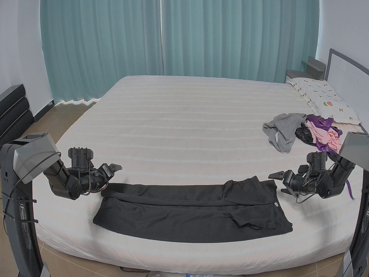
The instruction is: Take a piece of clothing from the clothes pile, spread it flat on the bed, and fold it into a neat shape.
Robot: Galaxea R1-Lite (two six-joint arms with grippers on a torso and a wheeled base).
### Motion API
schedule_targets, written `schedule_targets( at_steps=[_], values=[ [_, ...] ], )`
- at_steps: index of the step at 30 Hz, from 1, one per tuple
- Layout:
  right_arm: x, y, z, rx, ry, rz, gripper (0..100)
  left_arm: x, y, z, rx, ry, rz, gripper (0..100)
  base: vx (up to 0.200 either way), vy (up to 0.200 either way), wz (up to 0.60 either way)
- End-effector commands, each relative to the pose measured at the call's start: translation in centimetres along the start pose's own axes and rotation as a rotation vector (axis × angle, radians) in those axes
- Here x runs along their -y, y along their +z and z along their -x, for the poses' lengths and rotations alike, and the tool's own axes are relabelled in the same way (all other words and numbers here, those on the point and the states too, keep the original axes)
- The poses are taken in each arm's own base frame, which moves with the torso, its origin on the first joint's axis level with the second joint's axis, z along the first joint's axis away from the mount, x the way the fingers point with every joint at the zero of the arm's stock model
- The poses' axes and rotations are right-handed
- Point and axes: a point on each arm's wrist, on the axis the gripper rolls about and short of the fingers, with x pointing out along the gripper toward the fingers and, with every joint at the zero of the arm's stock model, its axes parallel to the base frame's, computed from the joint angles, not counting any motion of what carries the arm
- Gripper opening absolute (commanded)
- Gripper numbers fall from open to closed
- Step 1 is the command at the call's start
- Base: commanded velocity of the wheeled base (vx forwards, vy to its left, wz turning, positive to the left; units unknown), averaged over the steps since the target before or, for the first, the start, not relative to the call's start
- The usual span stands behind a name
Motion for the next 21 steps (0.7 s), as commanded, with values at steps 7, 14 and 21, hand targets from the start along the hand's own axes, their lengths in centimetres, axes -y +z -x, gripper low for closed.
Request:
schedule_targets(
  at_steps=[7,14,21],
  values=[
    [0.6,-0.3,-0.4,-0.013,-0.014,-0.012,100,-0.7,-0.7,-1.5,-0.018,0.018,-0.005,100,0.0,0.0,0.0],
    [0.7,-0.6,-0.1,-0.017,-0.025,-0.016,100,-1.0,-0.9,-1.3,-0.021,0.033,-0.002,0,0.0,0.0,0.0],
    [0.9,-0.6,-0.1,0.004,-0.064,-0.017,100,-1.7,0.1,-0.8,0.008,0.05,0.018,0,0.0,0.0,0.0]
  ],
)
